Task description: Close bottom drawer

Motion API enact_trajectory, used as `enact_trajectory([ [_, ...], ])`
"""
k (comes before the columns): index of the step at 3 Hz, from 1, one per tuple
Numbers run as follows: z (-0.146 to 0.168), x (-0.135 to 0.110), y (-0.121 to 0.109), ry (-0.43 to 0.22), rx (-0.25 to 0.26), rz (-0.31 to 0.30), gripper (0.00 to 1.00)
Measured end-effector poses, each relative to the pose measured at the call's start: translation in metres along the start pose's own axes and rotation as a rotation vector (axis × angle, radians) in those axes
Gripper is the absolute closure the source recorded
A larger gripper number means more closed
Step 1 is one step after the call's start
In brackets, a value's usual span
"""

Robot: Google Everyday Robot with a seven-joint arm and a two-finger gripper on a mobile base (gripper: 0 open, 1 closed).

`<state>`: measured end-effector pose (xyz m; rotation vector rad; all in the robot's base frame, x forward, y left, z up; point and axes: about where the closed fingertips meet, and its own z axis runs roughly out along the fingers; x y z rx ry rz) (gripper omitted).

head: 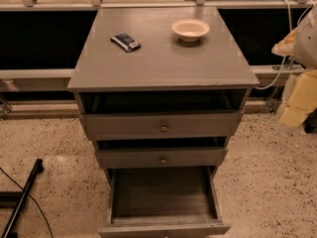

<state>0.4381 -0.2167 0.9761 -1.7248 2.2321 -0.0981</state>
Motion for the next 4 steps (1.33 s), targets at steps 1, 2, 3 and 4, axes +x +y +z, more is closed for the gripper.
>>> enact_trajectory([
  [1,0.004,0.0,0.001,-0.007,-0.005,0.003,0.0],
  [2,0.073,0.005,0.02,-0.154,-0.102,0.054,0.0],
  [3,0.142,-0.003,0.066,-0.341,-0.183,0.101,0.0],
  [4,0.164,-0.003,0.082,-0.388,-0.19,0.161,0.0],
])
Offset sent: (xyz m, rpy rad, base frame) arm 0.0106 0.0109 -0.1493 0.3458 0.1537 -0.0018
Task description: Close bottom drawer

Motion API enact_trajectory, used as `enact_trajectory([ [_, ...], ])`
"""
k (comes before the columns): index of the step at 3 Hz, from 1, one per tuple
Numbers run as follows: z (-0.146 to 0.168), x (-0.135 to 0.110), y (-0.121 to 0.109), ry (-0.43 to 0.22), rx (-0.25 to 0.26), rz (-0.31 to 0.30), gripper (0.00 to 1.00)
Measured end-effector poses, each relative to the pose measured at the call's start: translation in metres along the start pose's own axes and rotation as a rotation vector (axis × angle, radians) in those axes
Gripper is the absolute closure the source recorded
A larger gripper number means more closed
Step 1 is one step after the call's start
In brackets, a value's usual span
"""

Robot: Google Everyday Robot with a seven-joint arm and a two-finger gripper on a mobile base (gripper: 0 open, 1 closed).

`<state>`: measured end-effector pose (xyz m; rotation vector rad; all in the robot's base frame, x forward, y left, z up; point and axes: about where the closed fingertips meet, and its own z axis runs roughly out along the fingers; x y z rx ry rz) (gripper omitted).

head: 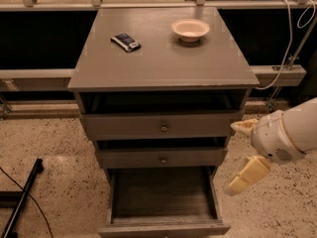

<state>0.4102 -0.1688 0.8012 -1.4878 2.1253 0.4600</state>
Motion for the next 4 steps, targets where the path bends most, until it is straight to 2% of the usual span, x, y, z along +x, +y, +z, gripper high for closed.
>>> enact_trajectory([
  [1,0.004,0.007,-0.004,-0.008,-0.006,0.018,0.0],
  [2,0.089,0.062,0.023,-0.155,-0.086,0.095,0.0],
  [3,0.162,0.12,0.033,-0.224,-0.094,0.087,0.0],
  [4,0.218,0.161,0.042,-0.271,-0.15,0.045,0.0],
])
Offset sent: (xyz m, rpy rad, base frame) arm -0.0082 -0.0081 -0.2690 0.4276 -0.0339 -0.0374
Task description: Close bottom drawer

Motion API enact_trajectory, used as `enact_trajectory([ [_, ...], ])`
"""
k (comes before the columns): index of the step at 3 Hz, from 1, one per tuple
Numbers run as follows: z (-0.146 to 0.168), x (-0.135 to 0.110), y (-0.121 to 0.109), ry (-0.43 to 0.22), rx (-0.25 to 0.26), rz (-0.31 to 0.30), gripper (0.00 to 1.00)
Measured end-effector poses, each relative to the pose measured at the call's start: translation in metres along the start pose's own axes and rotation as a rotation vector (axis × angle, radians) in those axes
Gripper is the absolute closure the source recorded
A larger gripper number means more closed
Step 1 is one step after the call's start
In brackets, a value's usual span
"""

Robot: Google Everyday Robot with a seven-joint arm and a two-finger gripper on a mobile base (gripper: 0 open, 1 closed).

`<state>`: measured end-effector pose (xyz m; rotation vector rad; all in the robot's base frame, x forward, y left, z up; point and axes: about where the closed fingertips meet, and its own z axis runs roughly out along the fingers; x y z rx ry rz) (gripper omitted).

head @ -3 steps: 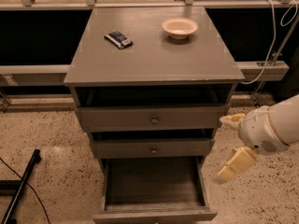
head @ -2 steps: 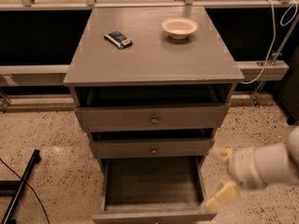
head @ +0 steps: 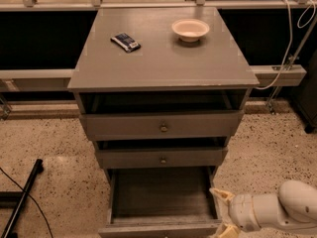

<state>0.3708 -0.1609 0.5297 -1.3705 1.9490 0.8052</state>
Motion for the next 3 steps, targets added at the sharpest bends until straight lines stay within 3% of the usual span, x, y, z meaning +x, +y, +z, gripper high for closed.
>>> enact_trajectory([
  [1,0.014,0.009,0.005,-0.02,-0.018,0.003,0.0],
  [2,0.023,0.019,-0.005,-0.04,0.054,-0.1,0.0],
  [3,0.056,0.044,-0.021,-0.055,0.112,-0.274,0.0],
])
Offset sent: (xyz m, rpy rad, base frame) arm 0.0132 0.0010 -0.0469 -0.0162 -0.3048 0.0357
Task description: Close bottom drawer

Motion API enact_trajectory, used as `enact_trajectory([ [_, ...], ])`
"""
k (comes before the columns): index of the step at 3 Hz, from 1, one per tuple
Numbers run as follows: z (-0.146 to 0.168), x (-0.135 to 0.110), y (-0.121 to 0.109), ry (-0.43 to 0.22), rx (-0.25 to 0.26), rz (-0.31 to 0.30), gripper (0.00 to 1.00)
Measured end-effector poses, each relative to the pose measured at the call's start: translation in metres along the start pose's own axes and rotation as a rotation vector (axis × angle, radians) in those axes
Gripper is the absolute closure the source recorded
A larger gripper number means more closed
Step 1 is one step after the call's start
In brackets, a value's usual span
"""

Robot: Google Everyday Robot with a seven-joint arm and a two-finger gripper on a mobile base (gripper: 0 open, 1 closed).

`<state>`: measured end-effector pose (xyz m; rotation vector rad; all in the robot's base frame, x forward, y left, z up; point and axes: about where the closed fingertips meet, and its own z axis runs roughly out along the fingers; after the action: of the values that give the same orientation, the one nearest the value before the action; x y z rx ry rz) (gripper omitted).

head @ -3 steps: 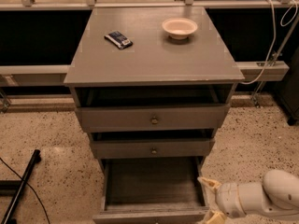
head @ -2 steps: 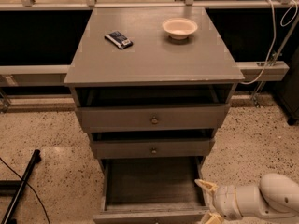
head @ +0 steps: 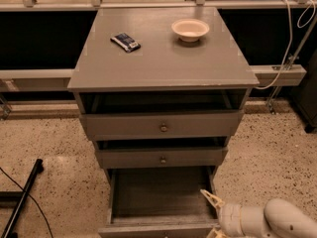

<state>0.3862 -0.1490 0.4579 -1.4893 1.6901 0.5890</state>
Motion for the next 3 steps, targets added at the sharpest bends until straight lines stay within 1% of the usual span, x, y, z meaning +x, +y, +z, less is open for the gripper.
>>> enact_trajectory([
  [1,0.014,0.038,-0.008,-0.008,0.004,-0.087,0.0],
  [2,0.017,0.043,-0.01,-0.009,0.0,-0.093,0.0],
  [3,0.043,0.077,-0.015,-0.003,0.006,-0.061,0.0],
])
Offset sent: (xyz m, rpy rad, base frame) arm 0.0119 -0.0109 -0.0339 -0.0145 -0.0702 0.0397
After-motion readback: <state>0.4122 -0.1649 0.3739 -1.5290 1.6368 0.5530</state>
